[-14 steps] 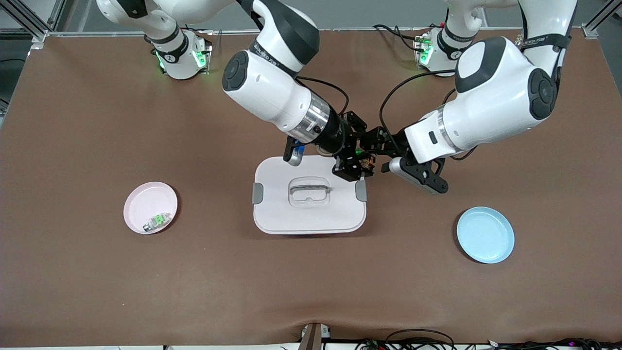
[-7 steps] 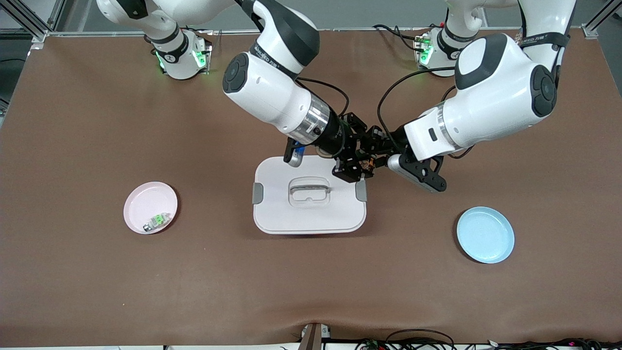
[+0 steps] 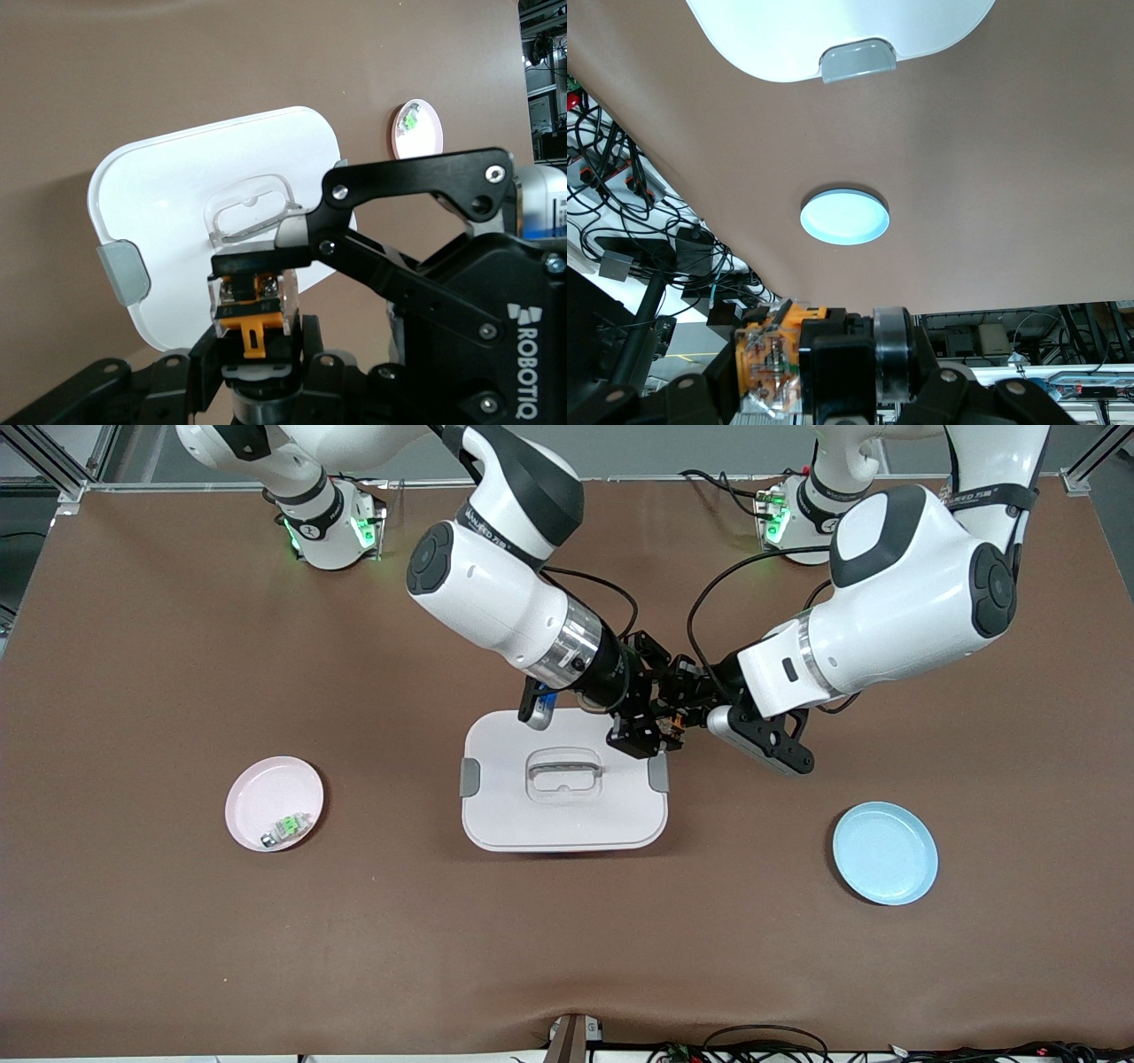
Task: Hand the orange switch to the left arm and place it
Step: 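Open the right gripper while the left gripper pulls the switch away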
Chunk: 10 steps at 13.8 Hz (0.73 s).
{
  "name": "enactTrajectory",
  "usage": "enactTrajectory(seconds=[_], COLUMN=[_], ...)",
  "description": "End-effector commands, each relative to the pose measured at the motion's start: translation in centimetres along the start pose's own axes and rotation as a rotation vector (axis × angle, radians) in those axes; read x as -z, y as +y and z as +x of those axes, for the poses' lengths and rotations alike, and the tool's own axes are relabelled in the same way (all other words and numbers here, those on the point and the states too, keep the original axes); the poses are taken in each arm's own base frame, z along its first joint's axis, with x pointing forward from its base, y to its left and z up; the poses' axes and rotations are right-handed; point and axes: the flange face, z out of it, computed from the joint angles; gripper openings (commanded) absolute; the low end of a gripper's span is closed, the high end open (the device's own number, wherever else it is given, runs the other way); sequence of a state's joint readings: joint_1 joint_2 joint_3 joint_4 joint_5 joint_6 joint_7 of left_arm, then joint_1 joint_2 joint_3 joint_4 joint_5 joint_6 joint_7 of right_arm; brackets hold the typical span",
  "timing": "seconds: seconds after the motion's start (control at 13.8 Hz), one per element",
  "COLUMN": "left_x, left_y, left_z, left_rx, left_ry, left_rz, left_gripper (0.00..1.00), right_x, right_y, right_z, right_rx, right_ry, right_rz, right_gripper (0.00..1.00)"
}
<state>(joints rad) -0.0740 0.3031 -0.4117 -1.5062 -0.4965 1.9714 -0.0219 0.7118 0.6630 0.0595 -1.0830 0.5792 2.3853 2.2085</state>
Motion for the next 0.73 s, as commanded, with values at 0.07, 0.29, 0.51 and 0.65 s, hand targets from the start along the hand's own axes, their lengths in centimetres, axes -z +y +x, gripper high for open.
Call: enactTrajectory(seconds=[0.07, 0.29, 0.51, 0.65], left_x=[1.9, 3.0, 4.4, 5.6], left_y=[-3.0, -4.3, -7.0, -9.6], left_z=[0.4, 0.5, 0.4, 0.6], left_rx=[0.014, 0.031, 0.058, 0.065], left_ry=[0.024, 0.03, 0.014, 0.022], left_rz=[0.022, 0.039, 0.079, 0.154], left_gripper=[0.0, 0.0, 0.0, 0.0], right_x=[1.2, 1.3, 1.8, 2.2], right_y=[-0.5, -0.6, -1.1, -1.5], right_z=[-0.8, -0.8, -0.6, -0.4], right_rx=[-0.011, 0.0, 0.152, 0.361], right_ry=[-0.021, -0.018, -0.008, 0.014], right_rz=[0.003, 0.007, 0.008, 0.024], right_gripper=[1.0, 1.0, 1.0, 1.0])
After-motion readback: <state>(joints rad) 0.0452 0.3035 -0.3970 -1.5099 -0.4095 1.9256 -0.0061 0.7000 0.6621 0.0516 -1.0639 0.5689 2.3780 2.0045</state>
